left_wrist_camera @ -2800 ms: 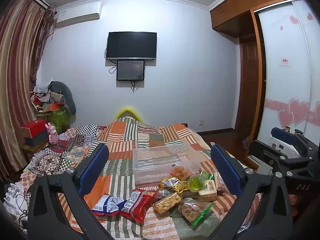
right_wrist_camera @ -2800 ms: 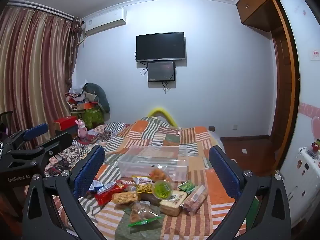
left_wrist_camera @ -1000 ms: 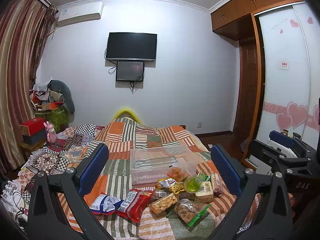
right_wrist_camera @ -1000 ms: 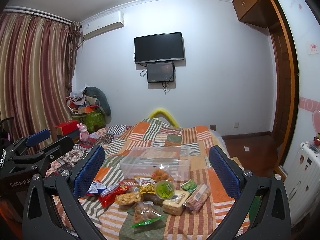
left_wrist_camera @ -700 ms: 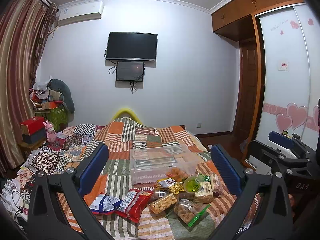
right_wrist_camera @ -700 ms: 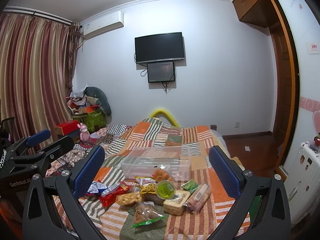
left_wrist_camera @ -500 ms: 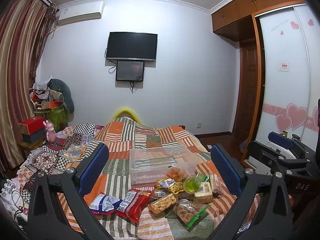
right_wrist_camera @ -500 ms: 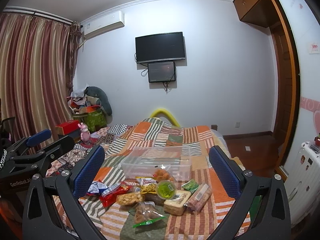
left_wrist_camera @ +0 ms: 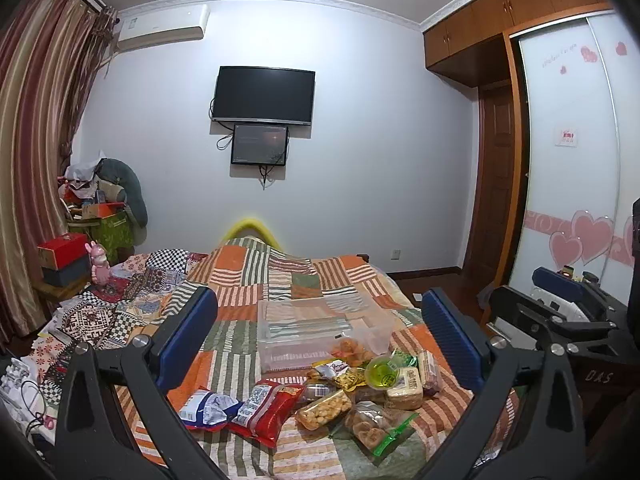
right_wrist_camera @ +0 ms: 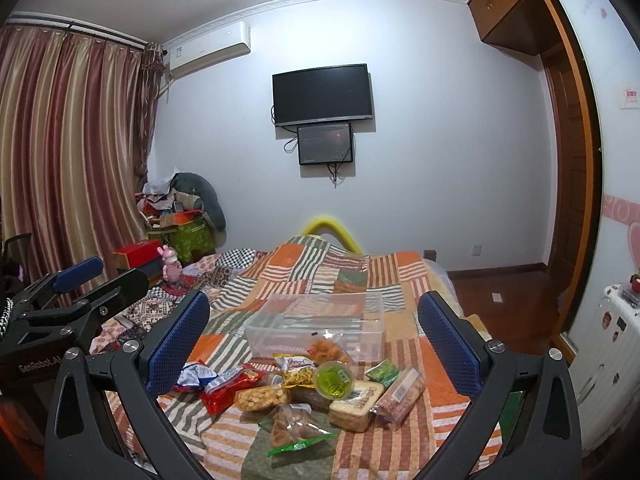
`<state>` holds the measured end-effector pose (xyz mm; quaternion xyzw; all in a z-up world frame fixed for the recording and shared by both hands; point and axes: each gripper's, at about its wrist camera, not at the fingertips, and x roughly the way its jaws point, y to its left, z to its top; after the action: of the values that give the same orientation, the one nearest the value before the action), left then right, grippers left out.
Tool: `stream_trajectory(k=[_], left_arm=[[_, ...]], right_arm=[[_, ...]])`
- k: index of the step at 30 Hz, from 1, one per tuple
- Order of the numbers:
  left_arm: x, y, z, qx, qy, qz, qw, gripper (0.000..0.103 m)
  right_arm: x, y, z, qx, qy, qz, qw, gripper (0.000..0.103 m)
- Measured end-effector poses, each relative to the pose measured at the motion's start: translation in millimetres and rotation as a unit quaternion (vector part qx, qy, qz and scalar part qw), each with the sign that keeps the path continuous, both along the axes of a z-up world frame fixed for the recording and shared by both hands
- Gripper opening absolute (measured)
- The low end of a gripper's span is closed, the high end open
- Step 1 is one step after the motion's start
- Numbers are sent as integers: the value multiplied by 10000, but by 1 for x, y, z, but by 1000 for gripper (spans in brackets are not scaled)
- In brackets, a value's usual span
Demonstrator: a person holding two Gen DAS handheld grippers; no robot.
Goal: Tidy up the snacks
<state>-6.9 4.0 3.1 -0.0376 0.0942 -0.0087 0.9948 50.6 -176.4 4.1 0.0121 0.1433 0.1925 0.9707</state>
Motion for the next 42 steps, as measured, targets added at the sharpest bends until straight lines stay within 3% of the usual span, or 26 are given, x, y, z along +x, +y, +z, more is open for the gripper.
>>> stream_trajectory(k=[10,15,20,24,26,33,42], left_arm=[[6,2,-6,87,46,-21,9999,102],[16,6,-12,106,254,-4,9996,89],[30,21,-25,73,530,85,9985,78],[49,42,-40,56,916,190,9956,69],[60,53,-49,115,1132,261,9932,64],[90,87,-91,463,1812,496,9811,64],[135,138,-161,63,2927,301,9557,64]], right_arm=[[7,-2,-5,19,75,-68,9999,103],[14,-5,-13,-42,107,-183,9998,103],[26,-9,-23,-37,318,-245,9992,94],[46,-17,-40,-120,737,-401,9964,80],[55,-21,-49,-174,911,-471,9946,76],[79,-39,-78,-457,1454,-775,9853,68],[105,-52,-103,-601,2139,-904,9708,62]])
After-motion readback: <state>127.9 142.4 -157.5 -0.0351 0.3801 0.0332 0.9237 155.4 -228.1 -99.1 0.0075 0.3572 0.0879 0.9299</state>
